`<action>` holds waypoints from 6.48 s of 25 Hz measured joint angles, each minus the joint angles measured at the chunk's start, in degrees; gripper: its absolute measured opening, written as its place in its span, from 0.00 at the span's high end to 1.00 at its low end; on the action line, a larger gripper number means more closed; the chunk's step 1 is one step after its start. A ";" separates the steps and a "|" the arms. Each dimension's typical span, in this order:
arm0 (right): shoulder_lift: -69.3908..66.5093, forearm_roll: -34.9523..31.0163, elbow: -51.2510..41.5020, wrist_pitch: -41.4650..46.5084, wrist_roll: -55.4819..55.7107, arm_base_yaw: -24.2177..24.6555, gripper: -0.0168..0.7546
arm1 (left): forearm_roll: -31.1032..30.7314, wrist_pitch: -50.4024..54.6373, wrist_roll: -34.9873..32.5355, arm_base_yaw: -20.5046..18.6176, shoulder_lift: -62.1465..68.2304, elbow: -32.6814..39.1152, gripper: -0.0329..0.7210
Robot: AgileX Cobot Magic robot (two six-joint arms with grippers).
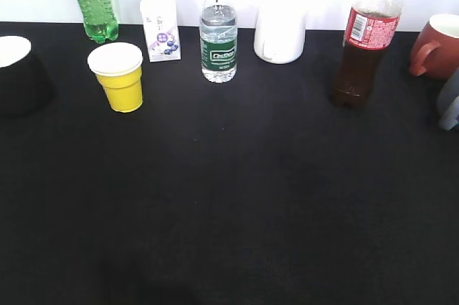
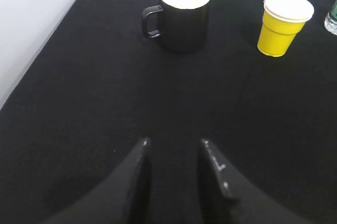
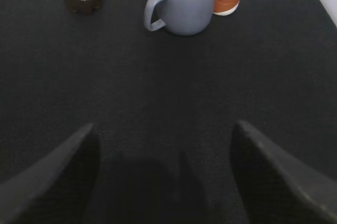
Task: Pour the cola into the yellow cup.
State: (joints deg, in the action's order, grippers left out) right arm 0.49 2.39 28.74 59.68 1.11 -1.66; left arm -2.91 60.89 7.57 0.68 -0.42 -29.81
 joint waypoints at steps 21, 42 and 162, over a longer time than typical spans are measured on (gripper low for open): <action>0.00 0.00 0.00 0.00 0.00 0.00 0.22 | 12.07 -54.69 -16.46 5.04 38.82 -1.85 0.21; 0.00 0.00 0.00 0.00 0.00 0.00 0.22 | 18.40 -117.13 -10.62 28.00 109.71 -3.69 0.06; -86.50 70.09 19.33 -112.55 18.26 0.00 0.43 | -39.01 -105.05 22.78 39.36 95.03 -14.24 0.37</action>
State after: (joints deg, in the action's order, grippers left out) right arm -86.01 72.48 48.08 -52.87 19.37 -1.66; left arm -41.92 -44.16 30.35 40.04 94.61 -44.05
